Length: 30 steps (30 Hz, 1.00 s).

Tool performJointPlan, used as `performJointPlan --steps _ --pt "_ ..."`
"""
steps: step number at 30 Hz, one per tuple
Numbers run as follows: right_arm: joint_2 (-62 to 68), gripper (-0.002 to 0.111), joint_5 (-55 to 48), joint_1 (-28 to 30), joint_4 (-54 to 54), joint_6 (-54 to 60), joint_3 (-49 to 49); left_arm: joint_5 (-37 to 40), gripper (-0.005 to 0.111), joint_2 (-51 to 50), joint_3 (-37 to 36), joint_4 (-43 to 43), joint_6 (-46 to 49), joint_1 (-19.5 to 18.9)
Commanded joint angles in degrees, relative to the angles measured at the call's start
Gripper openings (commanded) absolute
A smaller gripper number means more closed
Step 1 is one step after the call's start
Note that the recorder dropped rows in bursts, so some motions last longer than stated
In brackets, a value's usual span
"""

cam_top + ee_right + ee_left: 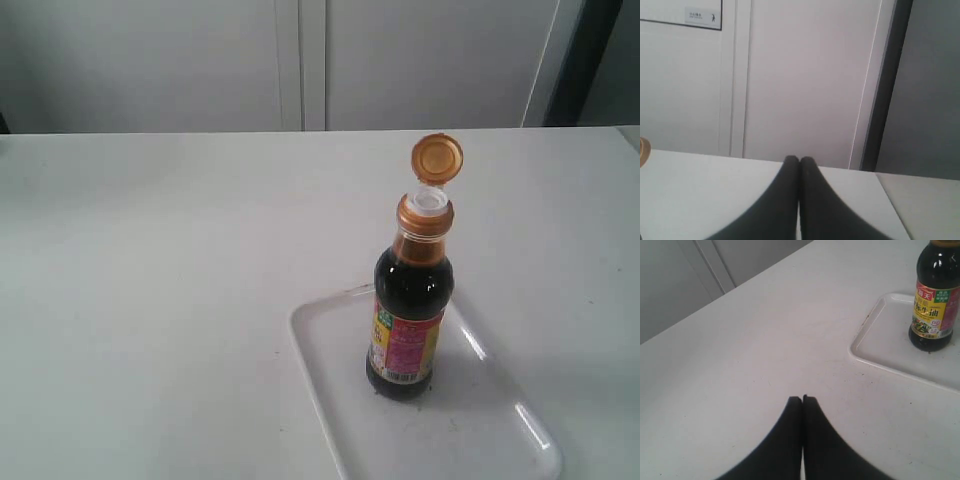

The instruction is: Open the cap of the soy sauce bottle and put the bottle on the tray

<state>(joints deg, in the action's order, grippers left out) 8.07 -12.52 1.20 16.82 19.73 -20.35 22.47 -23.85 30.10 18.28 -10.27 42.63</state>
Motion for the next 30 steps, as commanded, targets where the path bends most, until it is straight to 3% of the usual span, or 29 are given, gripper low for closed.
performJointPlan --steps 1,6,12,21,30 --pt "-3.58 0.0 0.15 0.43 0.33 0.43 1.14 -0.2 0.0 0.53 -0.39 0.24 0.18 -0.19" --pt "-4.49 0.0 1.95 0.43 0.51 -14.11 1.14 -0.26 0.0 0.53 -0.39 0.14 0.18 -0.19" --pt "-4.63 0.0 6.46 0.43 0.51 -4.37 3.9 -0.15 0.0 0.53 -0.39 0.03 0.18 -0.19" --pt "-4.63 0.0 9.1 0.43 -0.9 -3.36 13.78 -0.16 0.0 0.53 -0.39 0.03 -0.02 -0.19" --pt "-4.63 0.0 7.49 0.43 -0.8 -3.46 13.78 -0.16 0.0 0.53 -0.39 0.03 -0.02 -0.19"
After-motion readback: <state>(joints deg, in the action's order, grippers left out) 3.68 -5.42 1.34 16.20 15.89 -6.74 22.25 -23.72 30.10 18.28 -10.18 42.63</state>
